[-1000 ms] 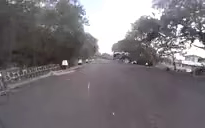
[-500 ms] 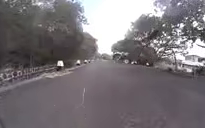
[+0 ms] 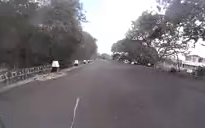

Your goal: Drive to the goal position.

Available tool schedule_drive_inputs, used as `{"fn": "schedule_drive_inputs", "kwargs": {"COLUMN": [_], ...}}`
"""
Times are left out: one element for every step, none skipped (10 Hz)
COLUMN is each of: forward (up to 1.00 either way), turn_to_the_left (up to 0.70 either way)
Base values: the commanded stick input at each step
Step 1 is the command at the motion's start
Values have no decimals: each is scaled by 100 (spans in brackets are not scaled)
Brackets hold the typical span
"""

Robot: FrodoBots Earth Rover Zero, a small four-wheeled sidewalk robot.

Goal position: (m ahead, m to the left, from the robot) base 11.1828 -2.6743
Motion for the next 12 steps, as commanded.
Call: {"fn": "schedule_drive_inputs", "kwargs": {"forward": [85, 85, 85, 85, 85, 85, 85, 85, 85, 85, 85, 85], "turn_to_the_left": [1, 1, 1, 1, 1, 1, 1, 1, 1, 1, 1, 1]}}
